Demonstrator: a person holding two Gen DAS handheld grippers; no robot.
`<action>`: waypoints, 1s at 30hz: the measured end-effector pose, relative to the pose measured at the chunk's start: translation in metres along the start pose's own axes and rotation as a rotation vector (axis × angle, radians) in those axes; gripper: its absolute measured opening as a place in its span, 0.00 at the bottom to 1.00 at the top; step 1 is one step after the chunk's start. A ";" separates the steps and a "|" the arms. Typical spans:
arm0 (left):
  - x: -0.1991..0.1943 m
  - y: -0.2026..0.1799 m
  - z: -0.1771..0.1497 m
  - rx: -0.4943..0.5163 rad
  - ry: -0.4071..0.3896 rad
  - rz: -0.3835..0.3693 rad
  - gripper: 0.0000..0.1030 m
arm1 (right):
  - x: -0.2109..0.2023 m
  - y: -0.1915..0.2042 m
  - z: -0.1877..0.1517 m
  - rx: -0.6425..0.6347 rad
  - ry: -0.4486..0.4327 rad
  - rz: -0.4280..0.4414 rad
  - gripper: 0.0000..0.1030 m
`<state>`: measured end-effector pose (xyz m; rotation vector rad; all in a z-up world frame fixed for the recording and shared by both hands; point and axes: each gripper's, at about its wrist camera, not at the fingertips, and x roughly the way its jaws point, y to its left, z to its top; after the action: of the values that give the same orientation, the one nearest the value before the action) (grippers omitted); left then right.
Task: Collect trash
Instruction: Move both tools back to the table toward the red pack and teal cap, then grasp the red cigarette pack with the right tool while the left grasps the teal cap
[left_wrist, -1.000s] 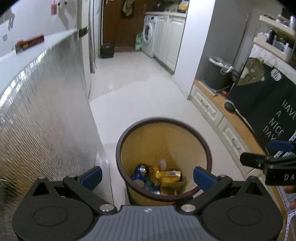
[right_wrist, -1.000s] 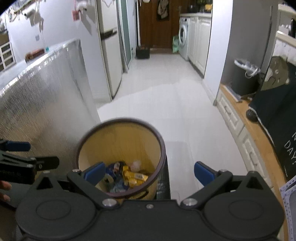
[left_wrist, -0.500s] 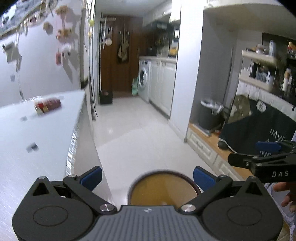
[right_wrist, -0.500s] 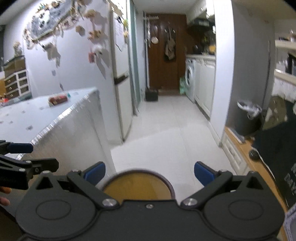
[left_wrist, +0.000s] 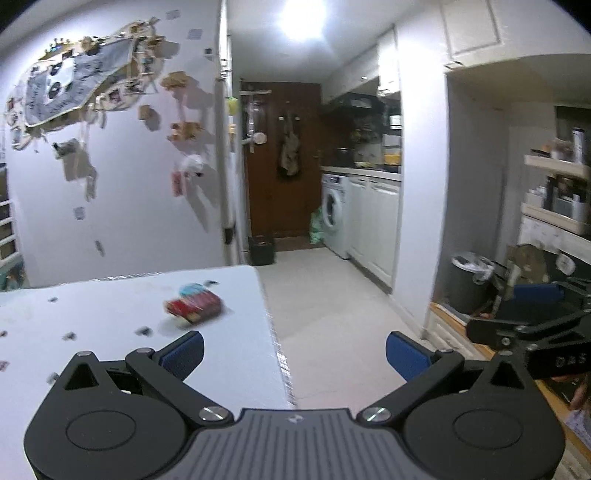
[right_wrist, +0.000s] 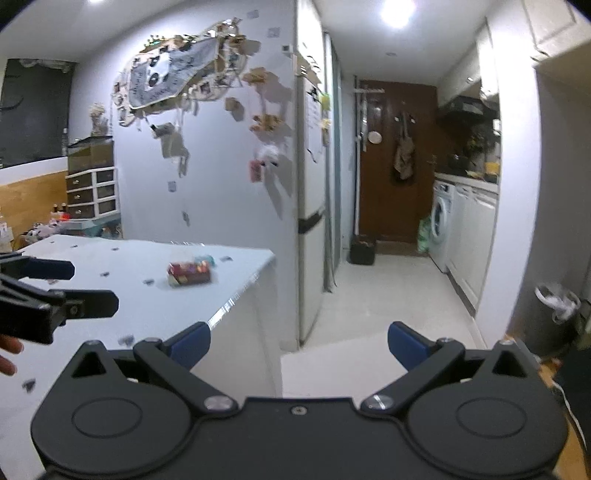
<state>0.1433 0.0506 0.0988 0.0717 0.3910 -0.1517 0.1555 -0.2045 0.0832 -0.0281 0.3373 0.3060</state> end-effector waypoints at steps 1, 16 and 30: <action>0.002 0.006 0.005 -0.003 -0.001 0.009 1.00 | 0.005 0.004 0.008 -0.006 -0.002 0.009 1.00; 0.112 0.127 0.066 -0.186 -0.020 0.048 1.00 | 0.109 0.050 0.101 0.016 -0.030 0.105 1.00; 0.220 0.230 0.037 -0.424 -0.007 -0.061 1.00 | 0.264 0.104 0.115 0.029 0.115 0.166 1.00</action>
<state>0.3952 0.2442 0.0574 -0.3586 0.4115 -0.1268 0.3982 -0.0195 0.1069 0.0106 0.4593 0.4653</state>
